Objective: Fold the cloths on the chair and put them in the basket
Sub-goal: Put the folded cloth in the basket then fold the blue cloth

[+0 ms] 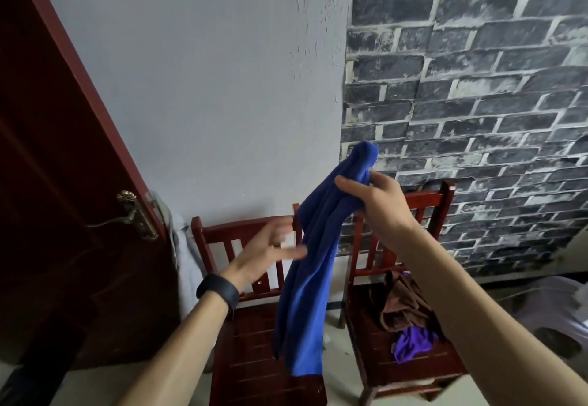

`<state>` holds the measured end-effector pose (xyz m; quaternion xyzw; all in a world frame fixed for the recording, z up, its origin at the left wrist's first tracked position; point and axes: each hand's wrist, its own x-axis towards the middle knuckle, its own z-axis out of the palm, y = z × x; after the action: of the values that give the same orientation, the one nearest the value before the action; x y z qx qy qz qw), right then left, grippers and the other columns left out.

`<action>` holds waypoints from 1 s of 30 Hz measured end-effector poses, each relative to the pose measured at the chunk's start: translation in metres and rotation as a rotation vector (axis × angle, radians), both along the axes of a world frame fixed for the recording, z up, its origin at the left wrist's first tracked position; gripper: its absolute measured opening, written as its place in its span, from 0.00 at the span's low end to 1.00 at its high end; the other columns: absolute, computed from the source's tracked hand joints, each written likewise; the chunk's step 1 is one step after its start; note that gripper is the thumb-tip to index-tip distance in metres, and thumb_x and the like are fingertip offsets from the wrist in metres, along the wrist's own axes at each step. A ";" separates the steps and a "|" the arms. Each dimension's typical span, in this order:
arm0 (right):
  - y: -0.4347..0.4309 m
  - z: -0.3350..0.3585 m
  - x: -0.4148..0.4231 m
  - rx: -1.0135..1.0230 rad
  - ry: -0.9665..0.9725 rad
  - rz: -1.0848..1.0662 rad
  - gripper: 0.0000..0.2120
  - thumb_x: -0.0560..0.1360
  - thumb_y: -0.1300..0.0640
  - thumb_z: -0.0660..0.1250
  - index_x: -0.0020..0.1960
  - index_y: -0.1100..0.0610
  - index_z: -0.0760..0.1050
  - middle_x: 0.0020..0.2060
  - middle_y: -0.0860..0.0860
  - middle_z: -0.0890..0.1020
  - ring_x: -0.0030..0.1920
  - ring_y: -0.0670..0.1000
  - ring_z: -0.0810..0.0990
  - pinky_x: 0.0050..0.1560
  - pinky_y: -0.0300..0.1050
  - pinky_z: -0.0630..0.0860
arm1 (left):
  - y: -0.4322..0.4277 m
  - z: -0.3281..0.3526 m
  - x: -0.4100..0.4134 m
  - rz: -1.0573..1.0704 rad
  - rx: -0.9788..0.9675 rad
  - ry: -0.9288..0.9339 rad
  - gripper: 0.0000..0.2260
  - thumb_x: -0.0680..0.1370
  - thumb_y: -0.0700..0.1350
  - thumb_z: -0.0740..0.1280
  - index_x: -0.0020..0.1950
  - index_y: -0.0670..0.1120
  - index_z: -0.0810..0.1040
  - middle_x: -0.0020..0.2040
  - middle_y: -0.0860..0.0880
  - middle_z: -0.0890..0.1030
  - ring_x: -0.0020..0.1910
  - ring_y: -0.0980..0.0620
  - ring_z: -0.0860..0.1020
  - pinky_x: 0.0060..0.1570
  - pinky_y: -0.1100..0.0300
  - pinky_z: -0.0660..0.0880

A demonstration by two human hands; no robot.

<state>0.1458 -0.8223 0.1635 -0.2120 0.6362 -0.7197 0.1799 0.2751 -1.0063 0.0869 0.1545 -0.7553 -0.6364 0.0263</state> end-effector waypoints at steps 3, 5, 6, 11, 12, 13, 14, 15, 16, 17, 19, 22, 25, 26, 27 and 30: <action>-0.006 0.008 -0.017 -0.107 -0.108 0.012 0.11 0.75 0.61 0.72 0.55 0.65 0.78 0.45 0.59 0.84 0.49 0.57 0.84 0.49 0.50 0.81 | 0.006 -0.036 0.002 -0.153 -0.153 -0.143 0.18 0.72 0.51 0.76 0.61 0.50 0.81 0.56 0.53 0.84 0.57 0.57 0.80 0.64 0.52 0.74; -0.008 -0.003 -0.030 -0.146 -0.166 0.004 0.19 0.74 0.55 0.74 0.61 0.58 0.75 0.47 0.56 0.84 0.46 0.53 0.84 0.45 0.47 0.80 | 0.012 -0.040 -0.004 -0.044 -0.225 -0.056 0.10 0.75 0.50 0.73 0.53 0.48 0.84 0.49 0.52 0.86 0.51 0.55 0.83 0.57 0.53 0.78; -0.008 -0.015 -0.035 -0.124 -0.209 -0.011 0.25 0.71 0.49 0.76 0.64 0.53 0.73 0.48 0.54 0.83 0.42 0.50 0.83 0.42 0.46 0.78 | 0.015 -0.038 -0.007 0.023 -0.196 -0.012 0.08 0.75 0.50 0.73 0.51 0.47 0.84 0.47 0.51 0.86 0.49 0.54 0.83 0.52 0.56 0.79; 0.015 -0.112 0.021 0.429 -0.356 0.167 0.30 0.66 0.32 0.73 0.59 0.51 0.79 0.52 0.46 0.85 0.50 0.49 0.84 0.45 0.44 0.78 | 0.027 -0.023 -0.021 0.193 0.001 0.079 0.07 0.77 0.48 0.71 0.52 0.47 0.83 0.46 0.50 0.86 0.48 0.52 0.84 0.44 0.62 0.77; 0.017 -0.121 0.031 0.431 -0.349 0.206 0.23 0.71 0.38 0.73 0.56 0.54 0.81 0.50 0.48 0.86 0.50 0.49 0.85 0.44 0.42 0.79 | 0.028 -0.020 -0.025 0.175 0.000 0.062 0.07 0.77 0.48 0.71 0.53 0.49 0.83 0.47 0.50 0.86 0.50 0.51 0.83 0.47 0.59 0.79; 0.016 -0.128 0.038 0.414 -0.307 0.196 0.17 0.74 0.43 0.72 0.52 0.57 0.82 0.47 0.50 0.87 0.49 0.49 0.86 0.43 0.39 0.79 | 0.028 -0.020 -0.029 0.143 0.022 0.039 0.08 0.76 0.47 0.72 0.55 0.50 0.82 0.48 0.50 0.86 0.51 0.51 0.83 0.49 0.57 0.79; 0.015 -0.129 0.042 0.391 -0.256 0.147 0.14 0.76 0.47 0.72 0.50 0.59 0.83 0.45 0.51 0.87 0.48 0.50 0.86 0.42 0.38 0.79 | 0.028 -0.020 -0.031 0.099 0.063 0.006 0.10 0.76 0.46 0.73 0.57 0.52 0.81 0.48 0.50 0.85 0.51 0.51 0.83 0.49 0.56 0.79; 0.016 -0.131 0.042 0.357 -0.226 0.076 0.12 0.76 0.50 0.72 0.49 0.60 0.83 0.43 0.52 0.87 0.46 0.50 0.86 0.41 0.37 0.79 | 0.027 -0.024 -0.029 0.049 0.081 -0.030 0.15 0.74 0.46 0.74 0.59 0.55 0.78 0.49 0.51 0.85 0.48 0.51 0.83 0.46 0.55 0.80; 0.017 -0.132 0.043 0.301 -0.210 0.023 0.09 0.77 0.53 0.71 0.49 0.60 0.83 0.43 0.52 0.87 0.45 0.50 0.86 0.41 0.37 0.79 | 0.028 -0.027 -0.021 0.012 0.098 -0.084 0.19 0.73 0.45 0.75 0.61 0.59 0.76 0.49 0.51 0.85 0.45 0.52 0.82 0.43 0.56 0.79; 0.015 -0.129 0.038 0.261 -0.201 0.004 0.07 0.78 0.56 0.71 0.50 0.59 0.82 0.44 0.52 0.87 0.46 0.50 0.86 0.43 0.39 0.80 | 0.025 -0.029 -0.018 -0.014 0.080 -0.135 0.21 0.73 0.45 0.75 0.62 0.61 0.75 0.50 0.50 0.85 0.43 0.52 0.80 0.39 0.57 0.77; 0.035 -0.160 0.038 0.272 -0.277 -0.002 0.06 0.77 0.59 0.71 0.54 0.57 0.82 0.46 0.54 0.87 0.49 0.52 0.86 0.51 0.49 0.82 | 0.042 -0.063 -0.008 0.006 0.121 -0.276 0.21 0.73 0.45 0.74 0.62 0.61 0.74 0.51 0.49 0.84 0.42 0.52 0.79 0.37 0.59 0.73; 0.043 -0.164 0.036 0.289 -0.290 -0.031 0.07 0.75 0.59 0.73 0.53 0.56 0.82 0.46 0.55 0.87 0.50 0.57 0.85 0.57 0.58 0.81 | 0.047 -0.069 0.004 0.027 0.398 -0.248 0.14 0.76 0.43 0.70 0.61 0.52 0.77 0.44 0.47 0.81 0.36 0.51 0.75 0.34 0.60 0.68; 0.042 -0.155 0.027 0.314 -0.201 -0.076 0.06 0.72 0.55 0.74 0.48 0.52 0.82 0.43 0.57 0.86 0.49 0.60 0.85 0.56 0.62 0.80 | 0.048 -0.067 -0.002 0.044 0.604 -0.227 0.14 0.78 0.40 0.61 0.60 0.51 0.78 0.43 0.46 0.80 0.35 0.48 0.77 0.36 0.59 0.70; 0.040 -0.155 0.024 0.332 -0.162 -0.089 0.07 0.70 0.53 0.75 0.47 0.51 0.82 0.42 0.57 0.86 0.48 0.60 0.85 0.54 0.62 0.80 | 0.050 -0.069 -0.004 0.069 0.651 -0.218 0.15 0.78 0.38 0.60 0.61 0.51 0.78 0.43 0.45 0.80 0.35 0.48 0.77 0.36 0.58 0.71; 0.039 -0.153 0.025 0.368 -0.120 -0.094 0.07 0.69 0.54 0.75 0.47 0.51 0.82 0.42 0.57 0.86 0.47 0.59 0.85 0.53 0.60 0.81 | 0.051 -0.074 -0.005 0.095 0.670 -0.209 0.17 0.78 0.37 0.58 0.61 0.51 0.78 0.42 0.44 0.80 0.35 0.47 0.77 0.37 0.57 0.72; 0.036 -0.149 0.026 0.471 -0.015 -0.063 0.12 0.71 0.57 0.76 0.53 0.51 0.81 0.41 0.51 0.84 0.44 0.52 0.84 0.47 0.51 0.82 | 0.057 -0.082 -0.005 0.131 0.595 -0.204 0.17 0.80 0.36 0.59 0.63 0.52 0.76 0.41 0.44 0.79 0.37 0.48 0.75 0.40 0.55 0.70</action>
<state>0.1719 -0.7864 0.0141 -0.1388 0.7915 -0.5582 0.2067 0.2697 -0.9494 0.0050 0.2667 -0.5234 -0.8074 -0.0547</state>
